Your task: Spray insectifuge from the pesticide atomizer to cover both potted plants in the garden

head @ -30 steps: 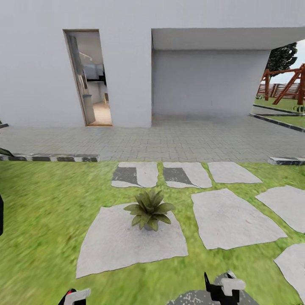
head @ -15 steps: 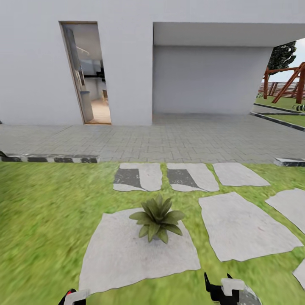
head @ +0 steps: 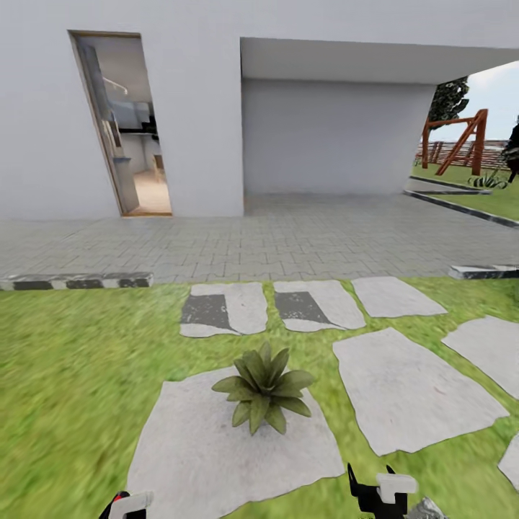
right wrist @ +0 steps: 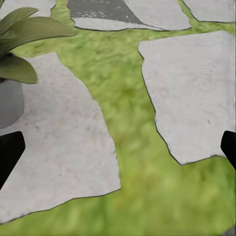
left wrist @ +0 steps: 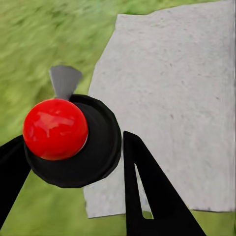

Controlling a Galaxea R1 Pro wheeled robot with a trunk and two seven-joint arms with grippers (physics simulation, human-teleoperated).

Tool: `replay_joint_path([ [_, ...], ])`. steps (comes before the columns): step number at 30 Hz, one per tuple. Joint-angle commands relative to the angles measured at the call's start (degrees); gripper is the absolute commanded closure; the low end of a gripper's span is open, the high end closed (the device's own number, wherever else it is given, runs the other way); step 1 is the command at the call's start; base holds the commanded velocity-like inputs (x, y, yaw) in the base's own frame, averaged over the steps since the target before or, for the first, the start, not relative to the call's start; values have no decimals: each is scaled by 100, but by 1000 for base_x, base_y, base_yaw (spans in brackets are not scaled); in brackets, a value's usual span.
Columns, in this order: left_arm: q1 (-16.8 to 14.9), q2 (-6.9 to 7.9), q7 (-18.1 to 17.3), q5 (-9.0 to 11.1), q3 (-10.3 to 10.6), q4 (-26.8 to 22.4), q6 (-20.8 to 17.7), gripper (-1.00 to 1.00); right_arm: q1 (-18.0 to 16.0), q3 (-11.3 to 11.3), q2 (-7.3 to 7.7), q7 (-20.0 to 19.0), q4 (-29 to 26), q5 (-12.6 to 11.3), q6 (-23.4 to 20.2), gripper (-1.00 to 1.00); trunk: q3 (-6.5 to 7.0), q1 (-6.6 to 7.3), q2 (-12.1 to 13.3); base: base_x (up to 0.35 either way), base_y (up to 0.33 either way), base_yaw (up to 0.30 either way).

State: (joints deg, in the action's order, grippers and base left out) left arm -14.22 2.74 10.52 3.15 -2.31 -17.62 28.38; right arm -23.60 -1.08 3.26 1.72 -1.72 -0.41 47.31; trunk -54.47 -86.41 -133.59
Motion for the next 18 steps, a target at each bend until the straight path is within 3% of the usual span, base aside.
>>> replay_joint_path([
  [1,-2,3,-6,30,3,-1,23,100,-4,-6,-1,4,5,-2,14,-100,-1,1,-2,18,14,-172],
  [6,5,18,-13,3,18,-1,36,100,-4,6,-27,-8,5,20,-14,-100,4,1,-2,6,4,-54],
  [8,10,50,-20,-94,32,-3,42,100,-4,13,-33,-21,5,34,-18,-100,5,1,-2,1,1,-9],
  [10,8,70,-81,-416,81,-11,44,100,-4,31,-34,-29,5,40,-30,-100,5,1,-2,0,0,-2],
  [13,-25,90,-455,-880,94,-19,18,100,-4,60,-18,-36,-21,162,-59,-100,5,1,-2,0,0,0],
  [15,-58,236,-637,-1006,105,-23,-3,100,-6,299,-14,-39,-64,631,-126,-100,5,1,-2,0,0,0],
  [16,-307,357,-1651,-1609,112,-74,-49,100,-12,521,-1,-46,-527,1310,-202,-100,5,1,-2,0,0,0],
  [17,-691,399,-2497,-2351,105,-44,-270,100,-13,554,5,-58,-1000,1952,-595,-100,5,1,-2,0,0,0],
  [18,-844,413,-2750,-2626,103,-33,-439,100,-15,558,6,-92,-1176,2242,-885,-100,5,1,-2,0,0,0],
])
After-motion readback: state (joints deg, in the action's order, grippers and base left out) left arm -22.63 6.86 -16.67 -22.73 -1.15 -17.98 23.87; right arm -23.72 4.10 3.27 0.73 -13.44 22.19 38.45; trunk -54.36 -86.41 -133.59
